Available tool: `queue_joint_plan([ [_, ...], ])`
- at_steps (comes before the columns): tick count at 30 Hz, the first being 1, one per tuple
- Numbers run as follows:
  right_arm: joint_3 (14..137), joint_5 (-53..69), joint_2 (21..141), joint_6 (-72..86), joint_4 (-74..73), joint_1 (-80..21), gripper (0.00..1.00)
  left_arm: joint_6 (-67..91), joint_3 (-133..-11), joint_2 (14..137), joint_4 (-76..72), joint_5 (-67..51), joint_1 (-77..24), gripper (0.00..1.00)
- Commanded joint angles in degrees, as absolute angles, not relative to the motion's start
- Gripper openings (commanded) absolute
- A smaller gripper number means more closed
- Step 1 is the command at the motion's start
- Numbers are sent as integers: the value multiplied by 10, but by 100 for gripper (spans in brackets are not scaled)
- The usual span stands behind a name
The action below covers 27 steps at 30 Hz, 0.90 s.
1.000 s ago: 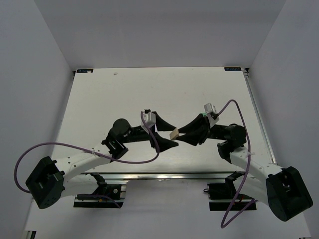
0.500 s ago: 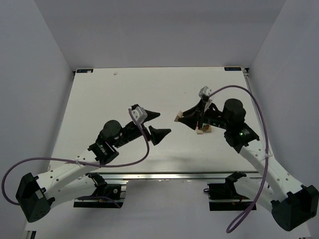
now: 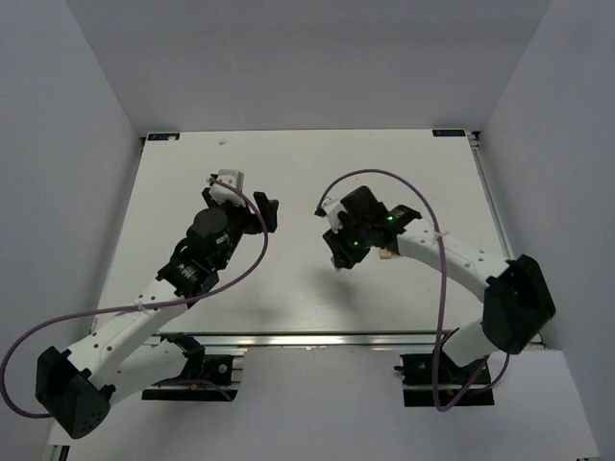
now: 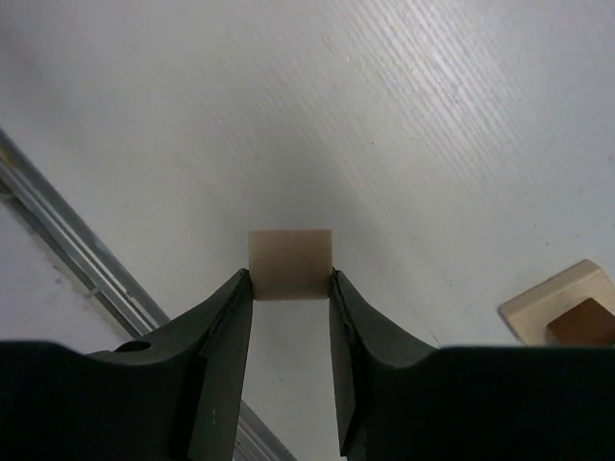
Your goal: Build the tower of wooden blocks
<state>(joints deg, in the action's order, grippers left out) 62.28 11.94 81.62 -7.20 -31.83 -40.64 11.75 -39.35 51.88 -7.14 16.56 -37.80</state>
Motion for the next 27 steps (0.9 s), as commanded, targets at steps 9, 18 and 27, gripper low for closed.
queue_joint_plan([
  [9,707,-30,989,-83,-403,-441,6,255,-579,687,170,314,-352,98],
  [18,680,-38,1021,-67,-292,-442,24,265,-571,695,169,309,-324,98],
  [27,599,-21,991,-38,-185,-442,44,271,-565,707,166,298,-303,98],
])
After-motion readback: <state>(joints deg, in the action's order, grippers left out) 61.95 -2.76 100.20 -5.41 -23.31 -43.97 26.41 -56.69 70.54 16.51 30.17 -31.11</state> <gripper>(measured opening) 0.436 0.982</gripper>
